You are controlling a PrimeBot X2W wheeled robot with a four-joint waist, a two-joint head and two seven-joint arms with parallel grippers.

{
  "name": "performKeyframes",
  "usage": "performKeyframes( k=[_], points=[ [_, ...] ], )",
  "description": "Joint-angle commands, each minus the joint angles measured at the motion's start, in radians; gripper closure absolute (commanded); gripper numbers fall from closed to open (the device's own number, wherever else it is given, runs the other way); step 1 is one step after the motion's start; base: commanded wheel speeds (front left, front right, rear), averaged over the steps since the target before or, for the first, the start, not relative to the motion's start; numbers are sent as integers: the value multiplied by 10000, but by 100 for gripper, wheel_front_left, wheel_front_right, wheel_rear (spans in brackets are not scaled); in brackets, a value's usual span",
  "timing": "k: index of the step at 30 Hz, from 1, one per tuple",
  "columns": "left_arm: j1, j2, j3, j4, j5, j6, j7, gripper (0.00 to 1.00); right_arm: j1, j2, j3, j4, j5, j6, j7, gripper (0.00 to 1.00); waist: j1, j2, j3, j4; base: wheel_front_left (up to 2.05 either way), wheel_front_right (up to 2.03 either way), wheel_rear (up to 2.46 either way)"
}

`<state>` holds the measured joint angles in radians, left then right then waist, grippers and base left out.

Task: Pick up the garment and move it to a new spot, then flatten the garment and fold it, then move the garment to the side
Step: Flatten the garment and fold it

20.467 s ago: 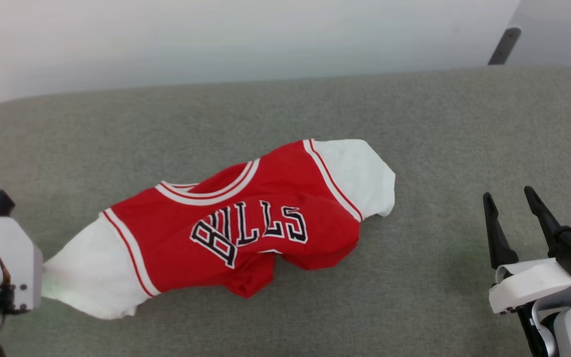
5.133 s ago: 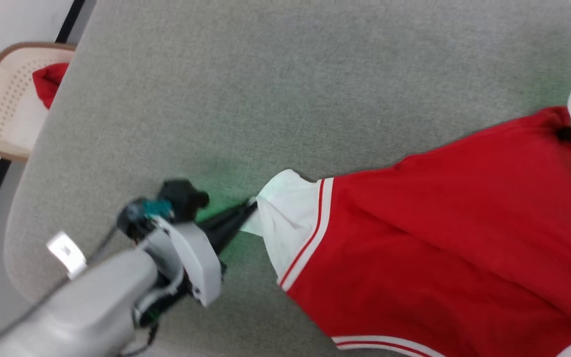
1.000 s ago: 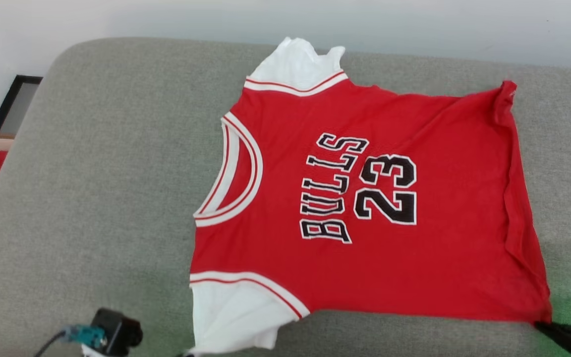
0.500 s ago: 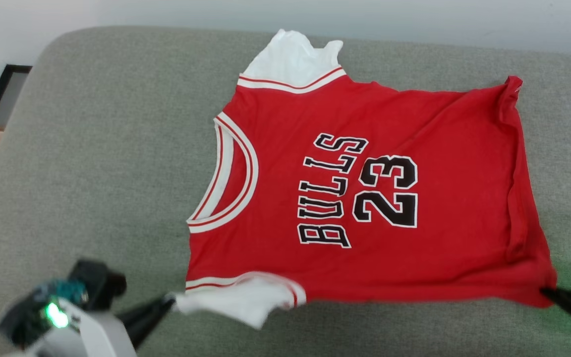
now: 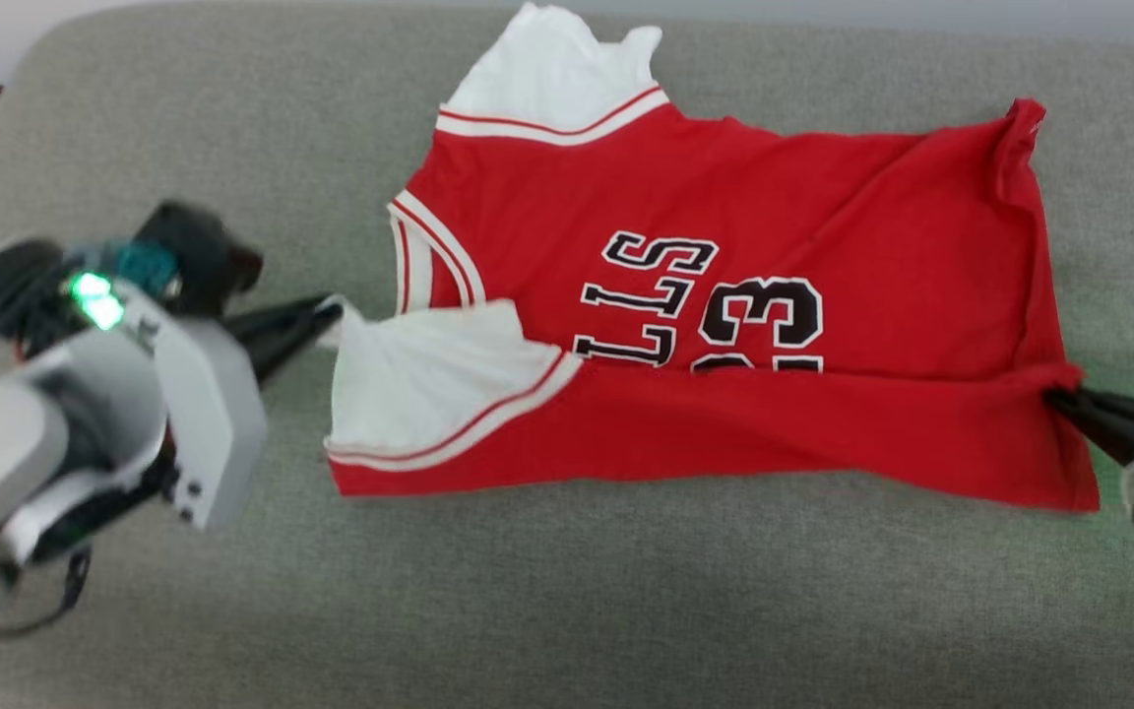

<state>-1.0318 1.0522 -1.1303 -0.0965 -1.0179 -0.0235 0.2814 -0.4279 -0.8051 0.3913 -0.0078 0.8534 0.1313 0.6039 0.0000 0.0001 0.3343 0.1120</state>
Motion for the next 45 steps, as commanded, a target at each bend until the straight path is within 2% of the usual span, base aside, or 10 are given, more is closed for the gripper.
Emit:
performKeyframes(
  k=[1,6,23,24,27,28,29,33,35,45],
  points=[
    [-88,-120,0,65,35,-88,18,100,-123,78,17,20,-36,-10,22,100,0,-1,192,-116,0,0,0],
    [-932,-1389,-283,2278,-7,-895,389,100,-1303,701,483,912,-395,-10,480,100,0,-1,537,-245,0,0,0],
    [-977,-2757,-1331,4684,-1407,-1077,1132,100,-2712,1080,1679,2303,-176,-10,839,100,0,-1,688,-229,0,0,0],
    [-971,-2771,-1344,4787,-1524,-1076,1197,95,-2786,1093,1720,2344,-137,-10,845,100,0,-1,669,-228,0,0,0],
    [-1071,-2851,-1359,4984,-1741,-1077,1104,50,-3010,1089,1853,2498,-104,-10,905,100,0,-1,598,-232,0,0,0],
    [-1113,-2861,-1344,5067,-1821,-1077,1057,15,-3068,1086,1885,2547,-88,-10,900,100,0,-1,572,-232,0,0,0],
    [-1158,-2874,-1342,5164,-1880,-1077,1046,0,-3139,1074,1921,2597,-92,-10,919,100,0,-1,543,-225,0,0,0],
    [-1278,-2880,-1352,5314,-2048,-1078,908,0,-3332,1079,2066,2749,-95,-10,914,44,0,-1,381,-201,0,0,0],
    [-1316,-2847,-1356,5345,-2093,-1078,817,0,-3424,1100,2097,2833,-89,-10,878,0,0,-1,282,-195,0,0,0],
    [-1046,-2580,-1268,5180,-2527,-955,758,0,-3267,1124,1784,3032,-250,-10,293,0,0,-1,-394,-161,0,0,0]
  ],
)
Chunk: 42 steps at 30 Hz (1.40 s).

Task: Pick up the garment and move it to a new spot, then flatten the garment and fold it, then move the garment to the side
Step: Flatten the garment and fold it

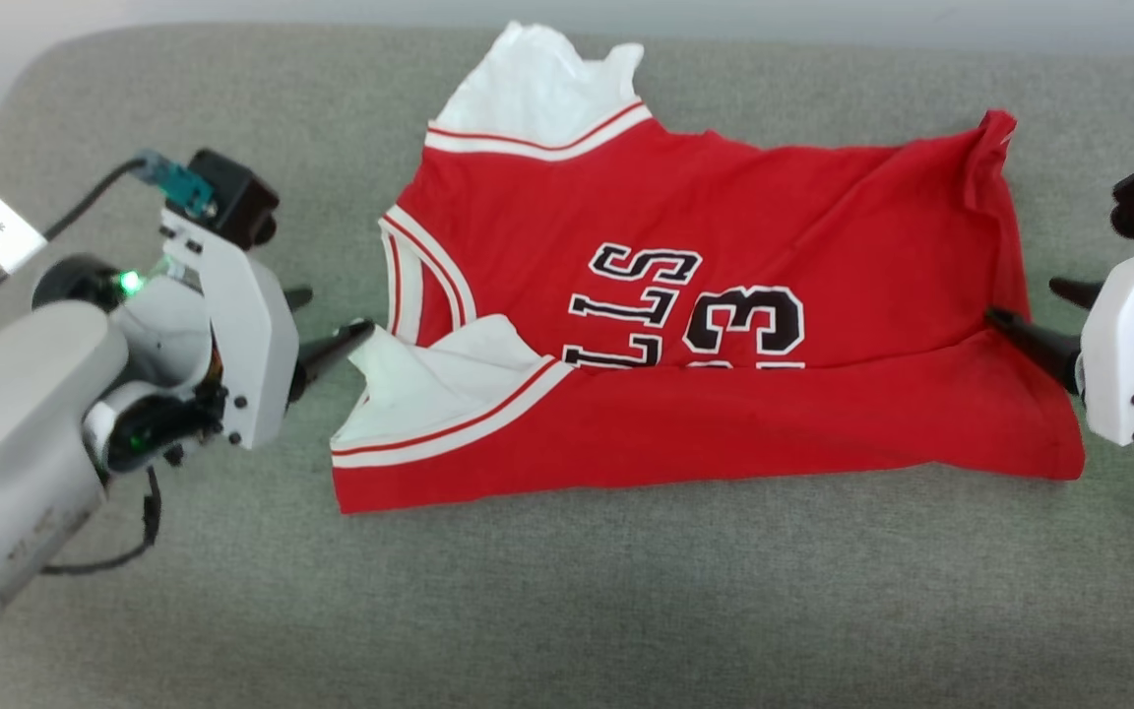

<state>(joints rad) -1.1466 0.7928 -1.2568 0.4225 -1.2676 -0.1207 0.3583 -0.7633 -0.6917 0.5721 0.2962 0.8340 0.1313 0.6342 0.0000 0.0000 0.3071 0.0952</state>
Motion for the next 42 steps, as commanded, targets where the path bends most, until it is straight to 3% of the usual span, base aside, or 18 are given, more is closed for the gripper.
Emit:
performKeyframes(
  k=[1,11,19,29,35,37,42],
  points=[
    [184,44,7,-65,-181,112,81,0,148,-20,-121,-62,-104,-10,-157,0,0,0,-189,6,0,0,0],
    [1140,551,54,-1012,-1428,1515,1076,0,1152,475,-2030,-839,-1052,-10,-2162,0,0,0,-717,-220,0,0,0],
    [2010,965,36,-1734,-2203,2447,1609,0,2745,1439,-4220,-1975,-1978,-10,-2243,0,0,0,-863,-568,0,0,0],
    [2743,800,57,-976,-2501,2404,1168,0,4926,2955,-6488,-4044,-2782,-10,-1747,0,0,0,-707,-1017,0,0,0],
    [3072,407,43,-39,-2757,2063,1186,0,6062,3624,-6928,-4897,-2833,-10,-815,0,0,0,-682,-1192,0,0,0],
    [3077,292,8,178,-2727,1900,1284,100,6378,3709,-6953,-5086,-2830,-10,-384,0,0,0,-653,-1224,0,0,0],
    [2918,105,9,447,-2559,1554,1279,100,6798,3839,-6832,-5475,-2610,-10,444,0,0,0,-538,-1205,0,0,0]
  ],
)
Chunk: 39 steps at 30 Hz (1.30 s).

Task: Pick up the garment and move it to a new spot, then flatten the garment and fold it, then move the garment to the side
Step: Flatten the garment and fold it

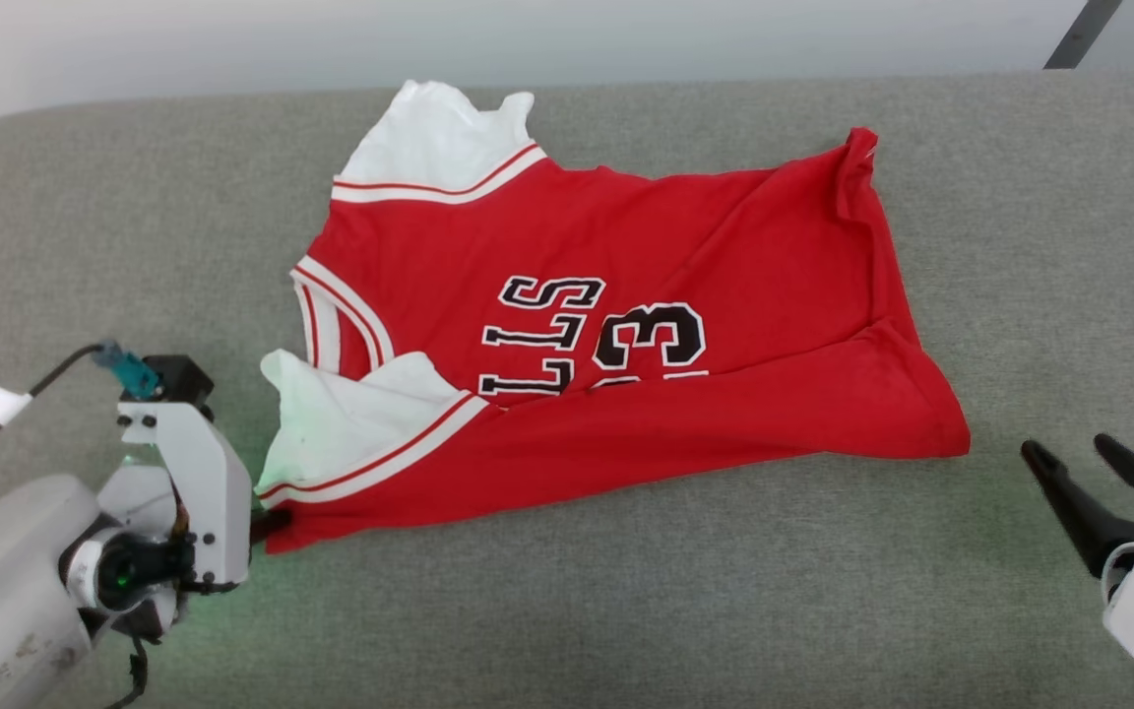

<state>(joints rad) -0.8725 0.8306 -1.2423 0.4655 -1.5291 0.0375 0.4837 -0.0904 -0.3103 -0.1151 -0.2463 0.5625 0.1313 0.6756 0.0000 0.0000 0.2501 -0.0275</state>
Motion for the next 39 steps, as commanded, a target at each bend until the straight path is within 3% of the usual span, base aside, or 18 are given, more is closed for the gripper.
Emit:
performKeyframes(
  k=[1,14,29,30,31,39],
  points=[
    [104,-292,-135,59,136,-60,-25,100,83,21,84,-69,97,-10,158,0,0,0,65,47,0,0,0],
    [-403,-902,-71,174,448,-279,-181,100,-1616,-6,696,1390,-686,-9,1261,0,0,0,529,577,0,0,0],
    [-721,-1389,-69,500,710,-558,-286,100,-3461,86,1483,4897,-1070,-9,2561,0,0,0,1000,1104,0,0,0],
    [-718,-1400,-66,541,702,-587,-274,100,-3494,56,1635,5043,-1061,-10,2689,58,0,0,1020,1111,0,0,0],
    [-717,-1418,-61,579,680,-605,-268,100,-3515,8,1674,5204,-1091,-10,2833,100,0,0,1037,1123,0,0,0],
    [-728,-1357,-1,819,566,-724,-163,100,-3820,-336,1984,5332,-746,-9,3171,100,0,0,1012,1117,0,0,0]
  ],
)
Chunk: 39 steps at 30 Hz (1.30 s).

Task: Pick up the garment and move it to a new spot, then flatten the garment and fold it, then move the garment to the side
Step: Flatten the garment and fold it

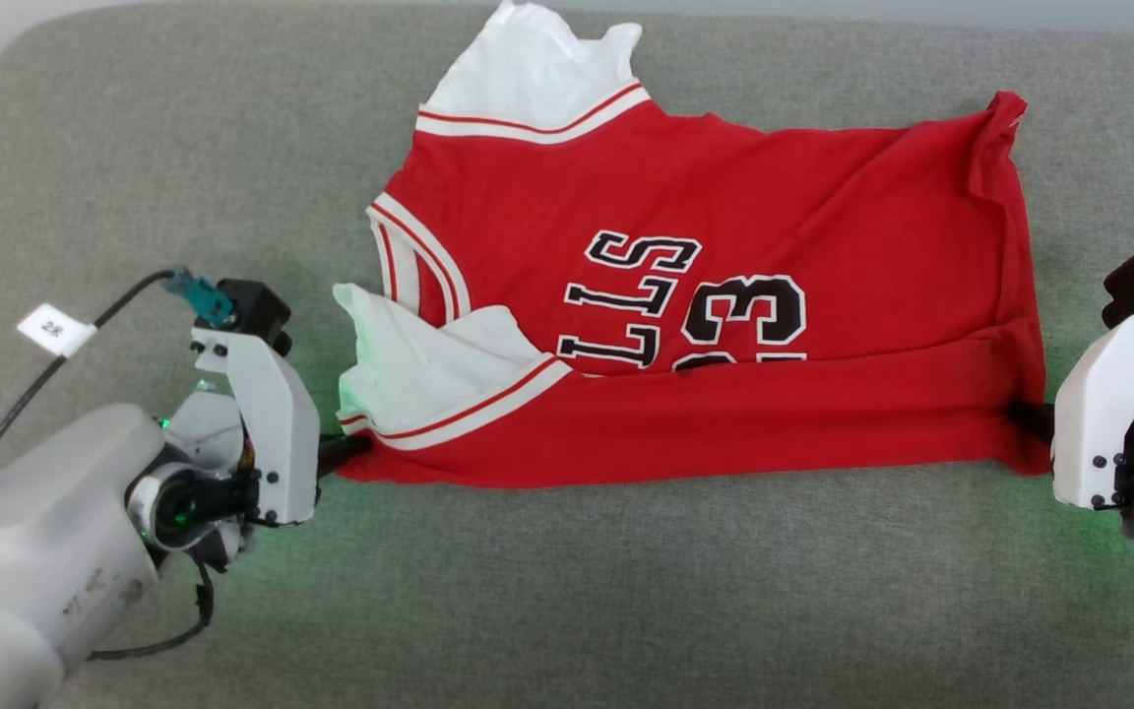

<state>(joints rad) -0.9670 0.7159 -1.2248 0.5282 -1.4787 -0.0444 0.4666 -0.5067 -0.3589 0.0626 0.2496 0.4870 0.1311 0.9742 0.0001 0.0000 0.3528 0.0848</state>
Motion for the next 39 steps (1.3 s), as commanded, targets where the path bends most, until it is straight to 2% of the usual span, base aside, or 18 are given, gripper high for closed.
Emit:
performKeyframes(
  k=[1,6,13,21,26,30,33,34,35,36,37,38,39],
  points=[
    [210,-172,-146,190,21,84,32,100,316,85,228,331,53,-7,184,100,-1,0,-50,-16,0,0,0],
    [173,251,-112,-54,-32,181,274,100,334,-269,232,-17,321,-9,261,100,-1,0,-293,-63,0,0,0],
    [164,1033,-98,-1194,69,600,574,100,811,-730,218,-984,799,-9,771,100,-1,0,-630,-69,0,0,0],
    [524,1965,-186,-3166,62,1547,984,100,1878,-1117,-136,-2158,1063,-9,1534,100,-1,0,-931,-32,0,0,0],
    [898,2462,-256,-4247,62,2187,1168,100,2661,-1149,-500,-2816,1077,-9,1894,100,-1,0,-975,-2,0,0,0],
    [1150,2549,-294,-4657,24,2458,1158,100,2991,-979,-716,-3114,955,-9,1883,100,-1,0,-947,-4,0,0,0],
    [1295,2397,-316,-4640,10,2527,1129,100,3109,-798,-700,-3105,867,-9,1814,100,-1,0,-937,-31,0,0,0],
    [1328,2338,-318,-4585,-5,2545,1103,94,3079,-759,-687,-3089,829,-9,1772,100,-1,0,-932,-43,0,0,0],
    [1334,2273,-322,-4530,18,2522,1067,70,3046,-727,-645,-3071,762,-9,1732,100,-1,0,-927,-56,0,0,0],
    [1353,2179,-307,-4460,-21,2484,1035,57,3015,-687,-603,-3042,715,-9,1703,100,-1,0,-925,-66,0,0,0],
    [1373,2104,-293,-4398,-61,2455,999,53,2971,-633,-574,-3015,737,-9,1644,93,-1,0,-925,-76,0,0,0],
    [1373,2052,-293,-4322,-32,2445,997,38,2918,-616,-540,-2994,716,-9,1605,69,-1,0,-925,-86,0,0,0],
    [1362,2008,-300,-4259,-2,2418,991,7,2875,-605,-502,-2964,682,-9,1575,66,-1,0,-926,-97,0,0,0]
  ],
)
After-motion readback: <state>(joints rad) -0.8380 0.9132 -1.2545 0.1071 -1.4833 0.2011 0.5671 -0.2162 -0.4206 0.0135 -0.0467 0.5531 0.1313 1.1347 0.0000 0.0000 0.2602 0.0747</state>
